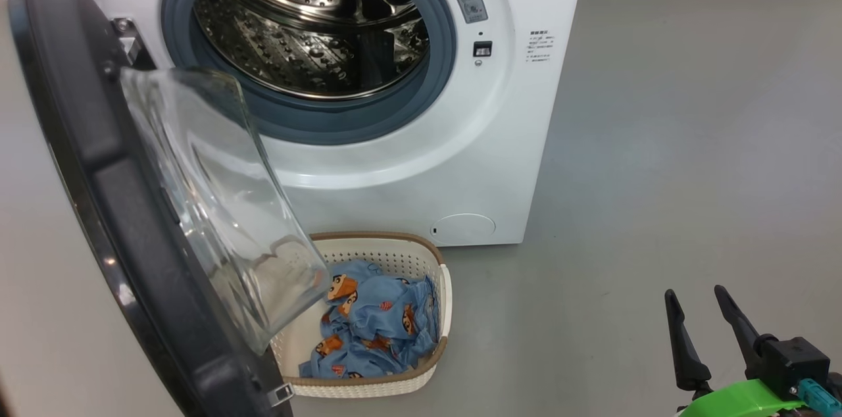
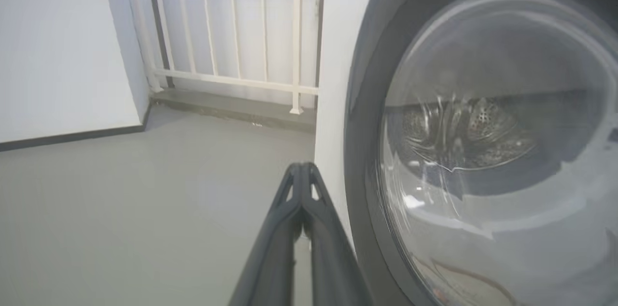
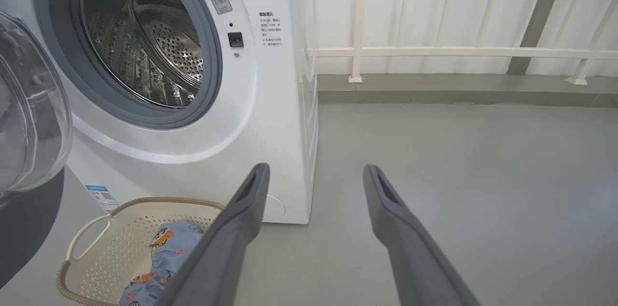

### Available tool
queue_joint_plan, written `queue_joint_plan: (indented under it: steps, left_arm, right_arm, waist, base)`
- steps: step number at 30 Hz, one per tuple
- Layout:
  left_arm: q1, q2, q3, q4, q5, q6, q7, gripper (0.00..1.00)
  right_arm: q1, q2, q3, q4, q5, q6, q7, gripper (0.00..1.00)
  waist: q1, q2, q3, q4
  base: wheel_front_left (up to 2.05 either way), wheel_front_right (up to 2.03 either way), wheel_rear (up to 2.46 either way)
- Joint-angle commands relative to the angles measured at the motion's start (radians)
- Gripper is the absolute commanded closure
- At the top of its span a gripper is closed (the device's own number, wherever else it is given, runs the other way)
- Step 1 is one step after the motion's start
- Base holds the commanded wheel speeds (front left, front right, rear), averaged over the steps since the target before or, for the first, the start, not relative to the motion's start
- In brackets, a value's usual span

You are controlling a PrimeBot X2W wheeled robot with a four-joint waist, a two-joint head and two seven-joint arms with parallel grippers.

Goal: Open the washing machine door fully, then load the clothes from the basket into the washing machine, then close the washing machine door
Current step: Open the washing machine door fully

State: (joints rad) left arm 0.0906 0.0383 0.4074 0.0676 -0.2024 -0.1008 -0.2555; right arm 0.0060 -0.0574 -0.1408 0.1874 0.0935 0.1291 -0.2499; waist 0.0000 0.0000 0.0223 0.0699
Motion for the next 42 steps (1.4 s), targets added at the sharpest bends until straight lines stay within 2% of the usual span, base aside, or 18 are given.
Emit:
queue_joint_plan:
  steps: [1, 5, 9, 14, 20, 24, 28, 35, 42]
  left_arm:
    - [-0.058, 0.016, 0.054, -0.065, -0.002, 0.011, -0.006, 1.0]
    - [-0.094, 0.014, 0.104, -0.222, -0.012, 0.013, -0.006, 1.0]
    - [-0.12, 0.013, 0.068, -0.397, -0.051, -0.002, -0.006, 1.0]
    - [-0.12, 0.012, -0.062, -0.587, -0.107, -0.015, -0.006, 1.0]
    - [-0.076, 0.014, -0.365, -0.742, -0.179, -0.027, 0.095, 1.0]
    - [-0.021, 0.017, -0.549, -0.736, -0.228, -0.029, 0.184, 1.0]
    - [0.044, 0.017, -0.636, -0.677, -0.267, -0.027, 0.249, 1.0]
    - [0.099, 0.018, -0.66, -0.589, -0.309, -0.001, 0.294, 1.0]
    - [0.101, 0.017, -0.651, -0.497, -0.321, 0.032, 0.279, 1.0]
  right_arm:
    - [0.002, -0.003, 0.022, -0.024, -0.008, 0.002, -0.012, 0.0]
    - [0.008, -0.002, 0.017, -0.026, -0.008, 0.002, -0.012, 0.0]
    - [0.017, -0.001, 0.008, -0.027, -0.007, 0.002, -0.012, 0.0]
    - [0.03, 0.001, 0.007, -0.024, -0.004, 0.002, -0.012, 0.0]
    - [0.039, 0.003, 0.012, -0.017, -0.002, 0.002, -0.012, 0.0]
    - [0.041, 0.004, 0.014, -0.013, 0.001, 0.002, -0.012, 0.0]
    - [0.043, 0.005, 0.014, -0.012, 0.002, 0.002, -0.012, 0.0]
    - [0.048, 0.006, 0.001, -0.013, 0.001, 0.002, -0.012, 0.0]
    - [0.043, 0.007, 0.001, -0.011, -0.001, 0.002, -0.012, 0.0]
  waist:
    - [0.0, 0.0, 0.0, 0.003]
    - [0.0, 0.0, 0.0, 0.012]
    - [0.0, 0.0, -0.004, 0.029]
    - [0.0, 0.0, -0.015, 0.051]
    - [0.0, 0.0, -0.021, 0.072]
    - [0.0, 0.0, -0.022, 0.079]
    - [0.0, 0.0, -0.021, 0.084]
    - [0.0, 0.0, -0.014, 0.098]
    - [0.0, 0.0, -0.002, 0.117]
  base:
    - [0.0, 0.0, 0.0]
    - [0.0, 0.0, 0.0]
    - [0.0, 0.0, 0.0]
    - [0.0, 0.0, 0.0]
    - [0.0, 0.0, 0.0]
    - [0.0, 0.0, 0.0]
    - [0.0, 0.0, 0.0]
    - [0.0, 0.0, 0.0]
    - [0.0, 0.0, 0.0]
